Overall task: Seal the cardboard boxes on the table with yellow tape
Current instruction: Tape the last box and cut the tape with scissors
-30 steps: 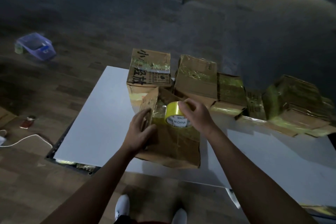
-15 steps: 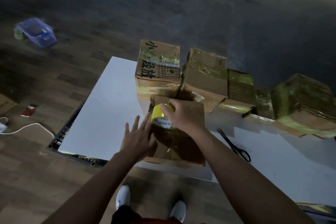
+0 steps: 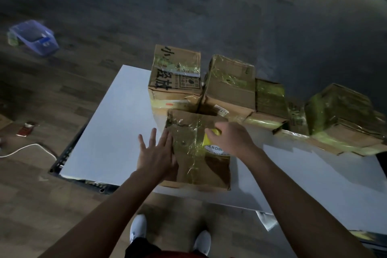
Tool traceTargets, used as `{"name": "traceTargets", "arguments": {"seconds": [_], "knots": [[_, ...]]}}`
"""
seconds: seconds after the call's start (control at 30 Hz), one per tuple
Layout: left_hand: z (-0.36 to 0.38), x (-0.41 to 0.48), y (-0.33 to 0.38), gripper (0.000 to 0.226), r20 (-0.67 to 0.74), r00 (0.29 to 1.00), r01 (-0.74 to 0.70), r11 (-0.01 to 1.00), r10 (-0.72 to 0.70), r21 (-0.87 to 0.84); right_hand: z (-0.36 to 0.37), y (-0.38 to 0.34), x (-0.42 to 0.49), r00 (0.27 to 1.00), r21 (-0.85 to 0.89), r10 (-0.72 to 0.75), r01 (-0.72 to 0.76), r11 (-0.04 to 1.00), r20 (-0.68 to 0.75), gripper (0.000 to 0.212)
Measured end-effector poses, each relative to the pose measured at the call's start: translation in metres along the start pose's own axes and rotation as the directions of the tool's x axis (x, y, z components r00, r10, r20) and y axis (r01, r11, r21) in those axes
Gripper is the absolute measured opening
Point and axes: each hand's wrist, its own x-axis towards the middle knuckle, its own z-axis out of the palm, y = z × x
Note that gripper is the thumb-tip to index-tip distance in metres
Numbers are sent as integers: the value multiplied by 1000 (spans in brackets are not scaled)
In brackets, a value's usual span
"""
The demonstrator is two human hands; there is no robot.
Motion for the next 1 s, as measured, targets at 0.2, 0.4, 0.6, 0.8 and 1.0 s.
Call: {"name": "traceTargets", "arguments": {"seconds": [0.2, 0.4, 0.6, 0.8, 1.0], "knots": [[11, 0, 35, 79, -84, 984, -166, 980, 157, -111, 2, 0, -1, 1000, -6, -22, 22, 1000, 8, 46], [17, 3, 30, 90, -69, 984, -173, 979, 166, -112, 6, 17, -5, 997, 238, -76, 76, 968, -8, 42], [19, 4, 31, 91, -72, 985, -161, 982, 154, -98, -1, 36, -6, 991, 138, -118, 127, 982, -71, 45], [10, 5, 35, 90, -19, 992, -124, 992, 124, -32, -6, 39, -6, 998, 19, -38, 39, 999, -56, 48], [5, 9, 101, 78, 14, 995, -100, 989, 102, -106, 0, 36, -7, 997, 139, -39, 49, 989, -70, 44]]}}
